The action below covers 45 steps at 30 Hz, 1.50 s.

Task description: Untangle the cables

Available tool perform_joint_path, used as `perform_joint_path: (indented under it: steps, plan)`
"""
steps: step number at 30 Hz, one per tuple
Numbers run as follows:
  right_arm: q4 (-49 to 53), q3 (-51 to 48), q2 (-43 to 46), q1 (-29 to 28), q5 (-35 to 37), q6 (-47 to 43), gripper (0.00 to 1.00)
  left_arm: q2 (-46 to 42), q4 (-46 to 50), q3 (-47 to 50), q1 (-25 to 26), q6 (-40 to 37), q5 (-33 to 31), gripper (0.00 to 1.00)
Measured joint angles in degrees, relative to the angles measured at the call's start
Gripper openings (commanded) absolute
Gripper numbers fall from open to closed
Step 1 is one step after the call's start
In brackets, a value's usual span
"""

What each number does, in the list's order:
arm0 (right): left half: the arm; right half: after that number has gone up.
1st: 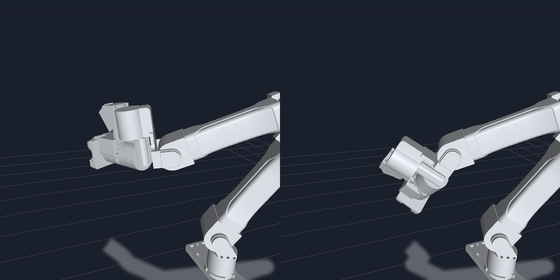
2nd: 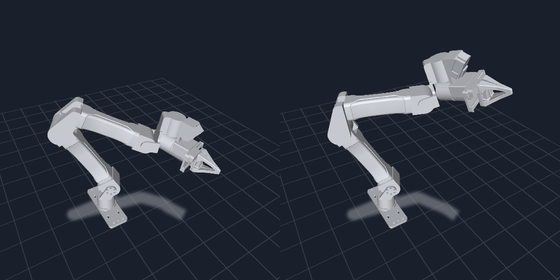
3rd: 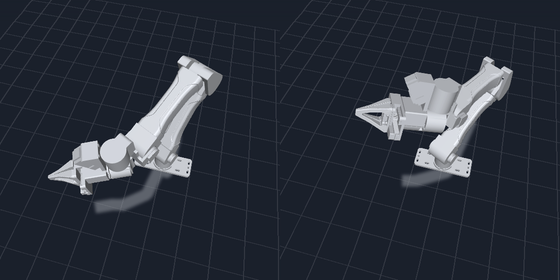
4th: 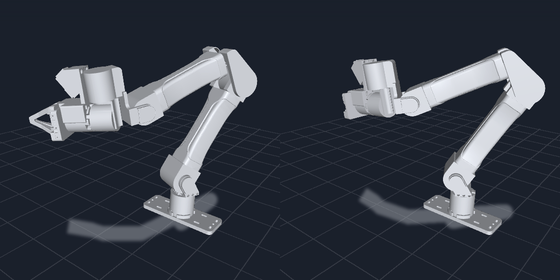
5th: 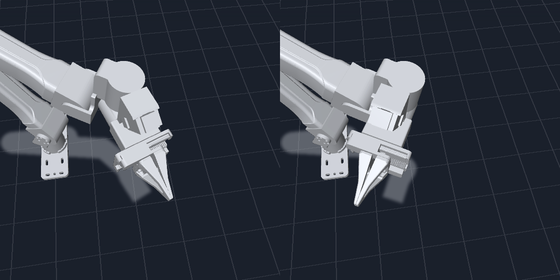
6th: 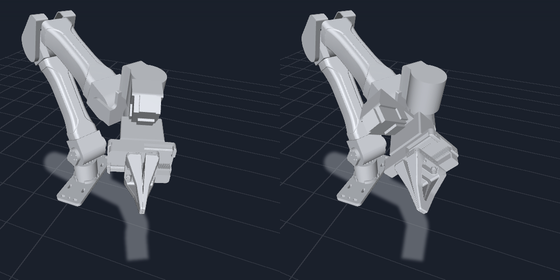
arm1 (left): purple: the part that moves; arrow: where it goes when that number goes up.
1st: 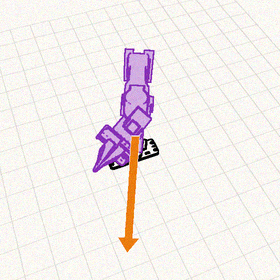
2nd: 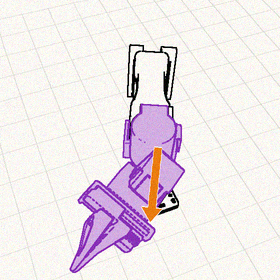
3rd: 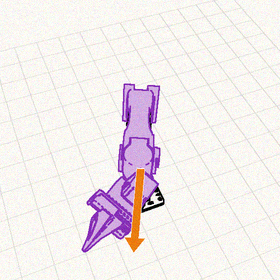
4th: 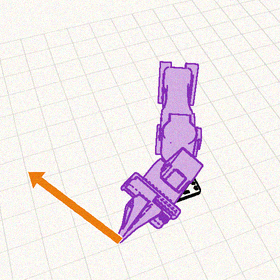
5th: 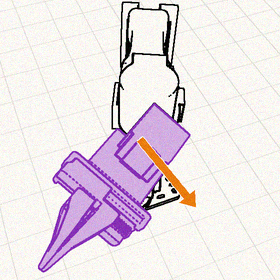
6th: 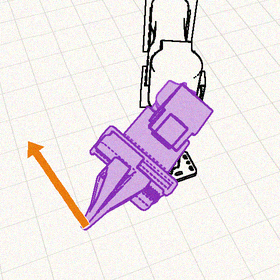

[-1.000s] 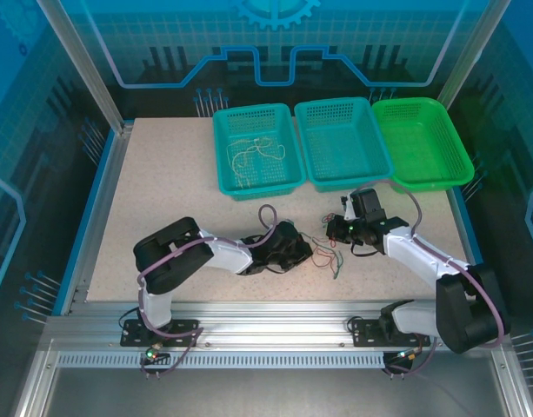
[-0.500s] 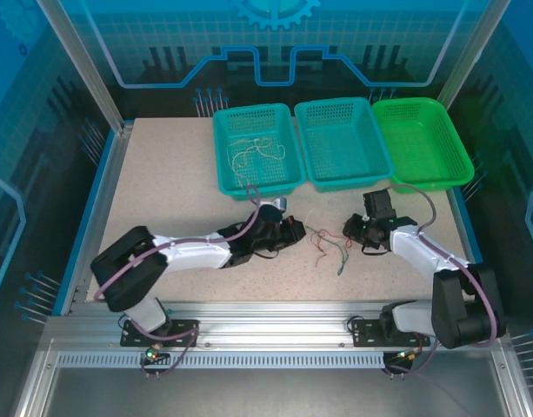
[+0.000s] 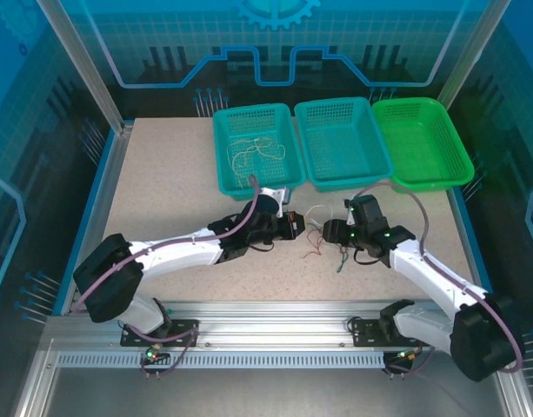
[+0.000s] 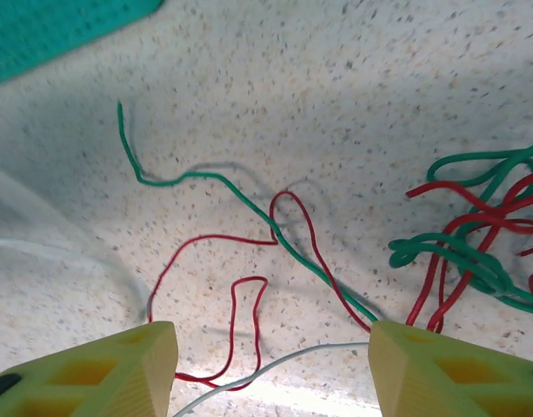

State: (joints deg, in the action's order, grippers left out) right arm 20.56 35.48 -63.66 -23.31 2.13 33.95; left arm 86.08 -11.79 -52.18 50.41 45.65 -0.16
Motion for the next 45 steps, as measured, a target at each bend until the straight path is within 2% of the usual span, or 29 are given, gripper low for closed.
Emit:
perform_joint_path:
  steps: [6, 9, 11, 14, 16, 18, 22, 26, 30, 33, 36, 40, 42, 44, 45]
  plan:
    - [-0.5, 2.7, -12.9, -1.1, 4.9, -0.2, 0.6, -5.9, 2.5, -2.4, 0.0, -4.9, -0.5, 0.0]
    - [-0.5, 4.8, -19.4, -1.1, 6.9, -0.1, 0.52, -8.9, 4.1, -2.8, 0.0, -6.6, -1.7, 0.0]
    - [-0.5, 5.8, -22.2, -1.0, 8.4, 0.5, 0.41, -10.8, 5.5, -2.8, -0.2, -7.5, -2.6, 0.0]
    - [0.0, 6.3, -23.4, -0.6, 10.3, 1.4, 0.3, -13.9, 8.0, -2.8, -0.9, -8.8, -4.2, 0.0]
    - [0.3, 6.3, -23.4, -0.5, 10.9, 1.7, 0.28, -16.1, 10.0, -2.8, -2.0, -9.7, -5.3, 0.0]
    - [0.4, 6.3, -23.4, -0.5, 10.9, 1.8, 0.34, -18.0, 11.6, -3.1, -3.4, -10.1, -6.1, 0.0]
    - [0.3, 6.3, -21.4, -0.5, 7.9, 0.7, 0.54, -20.0, 13.9, -3.8, -5.9, -11.3, -7.1, 0.0]
    - [-0.6, 6.1, -12.6, -2.8, 4.3, -1.1, 0.69, -20.2, 15.5, -3.9, -6.4, -11.7, -7.5, 0.0]
    - [-3.5, 5.7, -3.8, -8.1, 0.9, -2.2, 0.68, -20.2, 16.1, -3.9, -6.4, -11.7, -7.5, 0.0]
    - [-8.5, 3.8, -1.2, -12.3, -3.5, -2.1, 0.68, -20.2, 16.1, -3.9, -6.4, -11.7, -7.6, 0.0]
    - [-13.4, 1.8, -3.0, -17.4, -6.8, -1.3, 0.69, -20.2, 16.1, -3.9, -6.4, -11.7, -7.6, 0.0]
    - [-18.9, 1.3, -10.4, -23.1, -9.0, -0.1, 0.8, -20.2, 16.1, -3.9, -6.4, -11.7, -7.6, 0.0]
    - [-21.3, 1.4, -14.8, -24.3, -9.8, 0.6, 0.81, -20.2, 16.1, -3.9, -6.5, -11.6, -7.6, 0.0]
    - [-23.3, 1.5, -19.1, -24.6, -10.1, 1.0, 0.75, -20.2, 16.3, -3.9, -6.7, -11.6, -7.6, 0.0]
    - [-24.0, 1.7, -21.2, -24.7, -10.1, 1.1, 0.6, -20.2, 16.3, -3.9, -6.8, -11.5, -7.6, 0.0]
